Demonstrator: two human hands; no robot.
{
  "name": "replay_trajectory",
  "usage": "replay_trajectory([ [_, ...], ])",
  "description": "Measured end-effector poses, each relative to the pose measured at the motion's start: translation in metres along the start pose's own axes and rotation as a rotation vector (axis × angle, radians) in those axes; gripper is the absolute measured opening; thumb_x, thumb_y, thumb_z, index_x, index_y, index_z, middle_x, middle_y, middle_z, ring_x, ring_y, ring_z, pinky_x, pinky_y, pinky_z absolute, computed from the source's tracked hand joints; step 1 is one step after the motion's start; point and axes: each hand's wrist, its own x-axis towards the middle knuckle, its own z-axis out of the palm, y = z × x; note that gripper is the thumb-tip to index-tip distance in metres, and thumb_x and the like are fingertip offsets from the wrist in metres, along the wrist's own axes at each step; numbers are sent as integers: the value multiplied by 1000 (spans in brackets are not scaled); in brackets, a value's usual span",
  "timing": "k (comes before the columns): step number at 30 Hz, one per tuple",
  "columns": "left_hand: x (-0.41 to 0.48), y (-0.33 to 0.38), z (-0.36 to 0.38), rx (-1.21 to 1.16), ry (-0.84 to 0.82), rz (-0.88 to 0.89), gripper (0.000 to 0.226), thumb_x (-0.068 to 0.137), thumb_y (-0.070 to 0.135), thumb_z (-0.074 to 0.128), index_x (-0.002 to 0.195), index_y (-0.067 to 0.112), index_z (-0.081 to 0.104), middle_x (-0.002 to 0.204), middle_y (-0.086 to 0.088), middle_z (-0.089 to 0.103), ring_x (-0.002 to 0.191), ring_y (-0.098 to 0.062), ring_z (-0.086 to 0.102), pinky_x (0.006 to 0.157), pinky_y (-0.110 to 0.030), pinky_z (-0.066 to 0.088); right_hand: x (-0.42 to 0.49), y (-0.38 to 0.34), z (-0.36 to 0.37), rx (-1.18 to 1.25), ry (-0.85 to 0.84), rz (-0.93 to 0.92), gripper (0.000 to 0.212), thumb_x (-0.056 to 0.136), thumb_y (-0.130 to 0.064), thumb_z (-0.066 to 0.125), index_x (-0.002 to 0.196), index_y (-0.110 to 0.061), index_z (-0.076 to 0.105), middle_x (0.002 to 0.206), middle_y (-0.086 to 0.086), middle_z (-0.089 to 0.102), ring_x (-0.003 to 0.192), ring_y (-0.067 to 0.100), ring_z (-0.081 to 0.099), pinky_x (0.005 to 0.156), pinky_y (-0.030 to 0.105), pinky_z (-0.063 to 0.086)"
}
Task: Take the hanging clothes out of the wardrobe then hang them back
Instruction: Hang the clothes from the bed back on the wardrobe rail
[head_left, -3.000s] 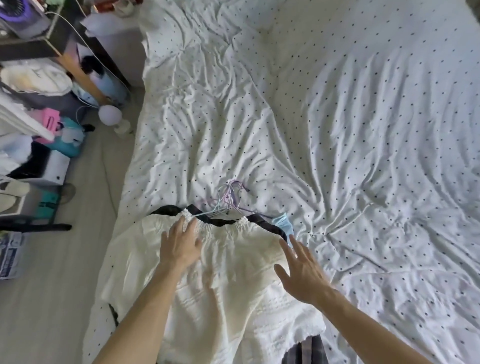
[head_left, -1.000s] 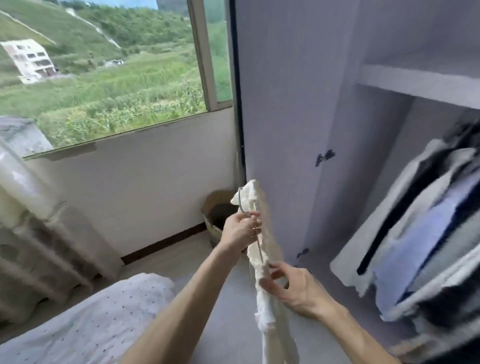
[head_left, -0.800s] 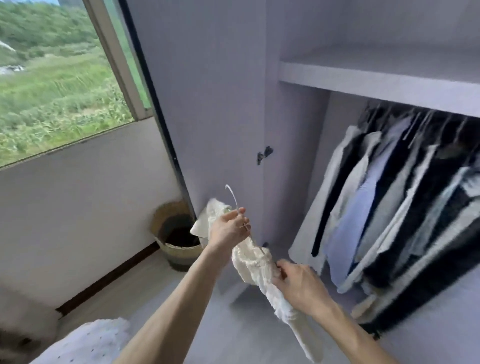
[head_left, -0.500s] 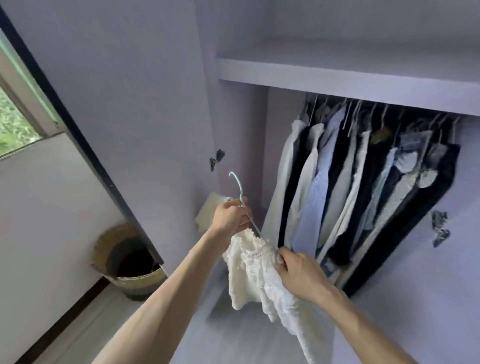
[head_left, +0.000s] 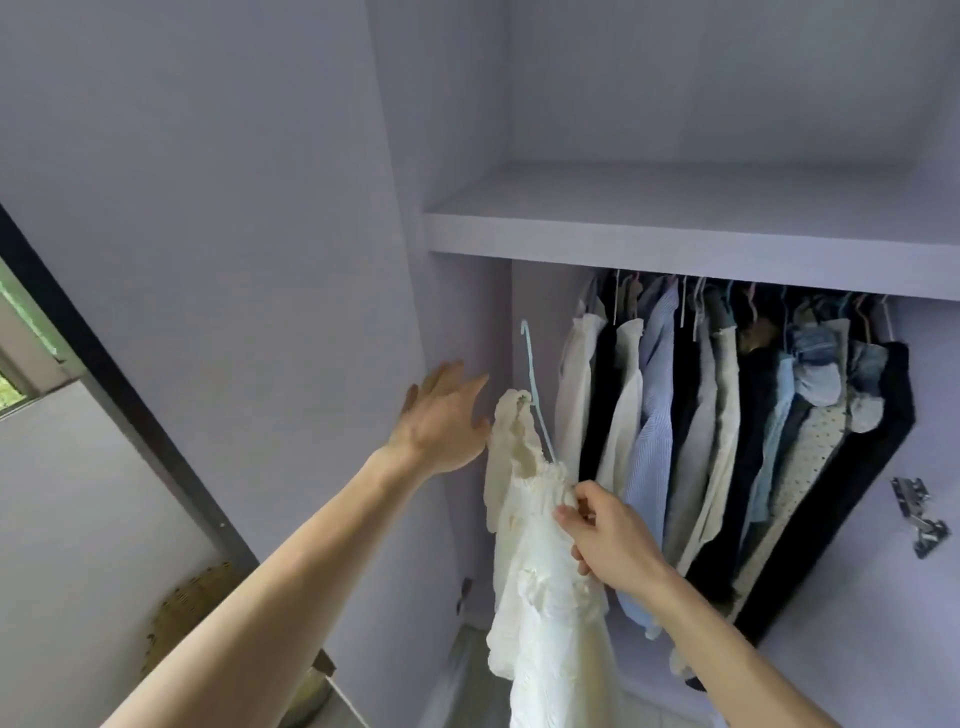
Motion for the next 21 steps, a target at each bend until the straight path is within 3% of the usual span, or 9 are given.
replay_trajectory([
  [6,67,-30,-24,365,220,127,75,99,45,41,157,34,-5,164,-1,-22,152,-24,-16,120,-56,-1,77,-18,1,79,37,5,18,100,-26,53,94,-9,55,79,2,61,52,7,59,52,22,49],
  [9,108,-40,-34,440,292,143,79,98,47,42,156,38,-11,164,-1,-23,152,-25,-15,120,-58,-1,122,-28,-3,203,49,35,14,100,-24,53,93,-12,56,74,2,59,55,10,58,54,25,52],
  [14,173,-52,-33,461,385,123,82,97,51,40,155,37,-17,163,0,-25,153,-26,-11,120,-58,2,193,-43,-22,325,95,36,19,101,-17,50,83,-15,46,70,4,55,54,13,52,47,19,44],
  [18,219,-57,-31,422,399,99,83,97,57,36,153,37,-21,163,2,-26,153,-23,-10,121,-58,8,248,-49,-36,338,150,2,10,101,-17,50,95,-9,52,71,5,57,56,12,55,49,20,47],
  [21,238,-62,-20,416,461,98,80,96,60,33,156,34,-13,165,-1,-20,153,-23,-6,121,-58,12,284,-51,-43,372,191,-14,12,102,-18,50,100,-6,52,73,5,56,57,12,56,50,21,48],
])
